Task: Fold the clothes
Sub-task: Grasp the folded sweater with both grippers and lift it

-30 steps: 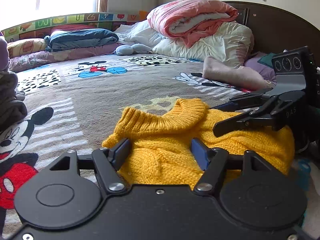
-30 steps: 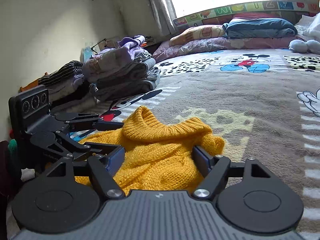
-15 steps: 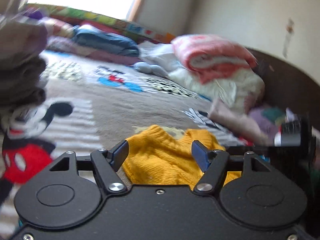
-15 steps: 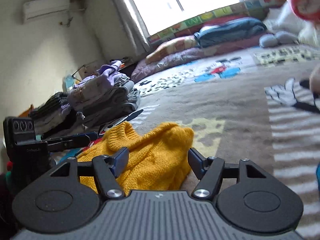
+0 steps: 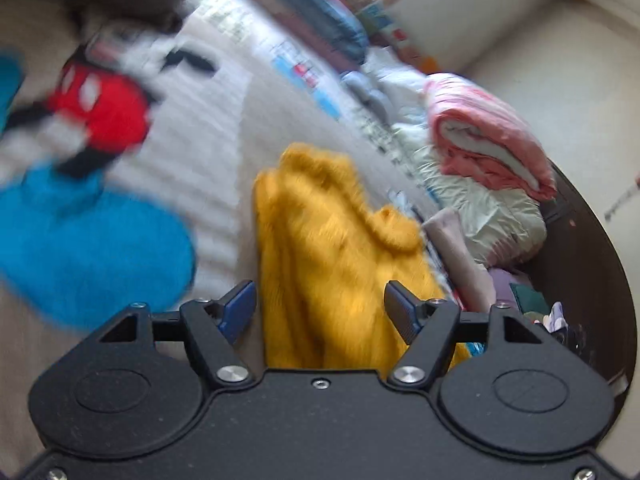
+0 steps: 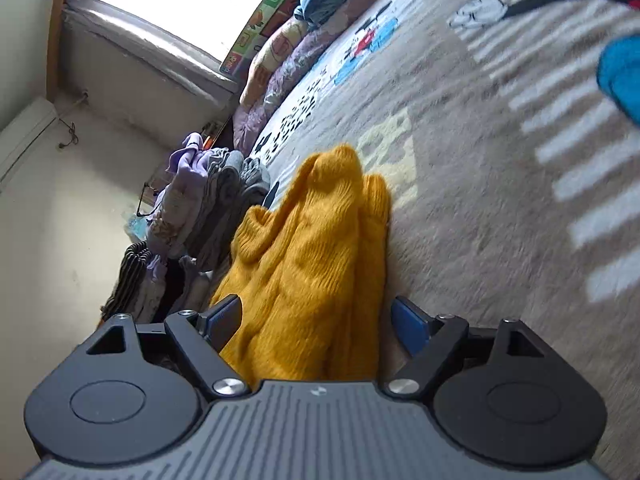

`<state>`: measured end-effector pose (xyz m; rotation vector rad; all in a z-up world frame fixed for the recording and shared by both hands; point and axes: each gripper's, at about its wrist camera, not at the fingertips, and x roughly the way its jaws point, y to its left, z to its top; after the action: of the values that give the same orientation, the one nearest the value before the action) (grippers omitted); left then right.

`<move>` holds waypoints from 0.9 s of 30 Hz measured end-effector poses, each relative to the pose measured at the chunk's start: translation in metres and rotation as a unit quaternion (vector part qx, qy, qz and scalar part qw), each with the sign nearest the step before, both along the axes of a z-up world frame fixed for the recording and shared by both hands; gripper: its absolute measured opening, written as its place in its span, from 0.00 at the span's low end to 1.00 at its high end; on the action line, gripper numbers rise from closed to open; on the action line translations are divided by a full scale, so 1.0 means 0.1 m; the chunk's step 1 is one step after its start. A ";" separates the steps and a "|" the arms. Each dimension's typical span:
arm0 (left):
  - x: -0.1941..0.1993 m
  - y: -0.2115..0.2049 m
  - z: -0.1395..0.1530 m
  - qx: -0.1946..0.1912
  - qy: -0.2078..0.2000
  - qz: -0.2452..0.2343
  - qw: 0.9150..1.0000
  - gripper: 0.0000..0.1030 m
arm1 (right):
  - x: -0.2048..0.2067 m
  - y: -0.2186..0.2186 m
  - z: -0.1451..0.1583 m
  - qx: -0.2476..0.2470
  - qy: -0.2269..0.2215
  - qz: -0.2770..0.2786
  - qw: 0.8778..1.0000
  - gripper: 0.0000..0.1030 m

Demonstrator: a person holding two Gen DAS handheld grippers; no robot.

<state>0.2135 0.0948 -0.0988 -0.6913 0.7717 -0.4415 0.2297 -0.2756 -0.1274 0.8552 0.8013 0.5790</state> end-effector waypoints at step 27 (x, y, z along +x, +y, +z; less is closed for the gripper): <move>0.42 -0.78 0.62 -0.116 -0.070 -0.040 0.990 0.49 | -0.12 -0.51 0.23 0.150 -0.119 -0.094 0.977 0.52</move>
<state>0.2553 0.0172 -0.0371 -0.8391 0.6228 -0.6529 0.2174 -0.3261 -0.1046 1.1014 0.4138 0.6295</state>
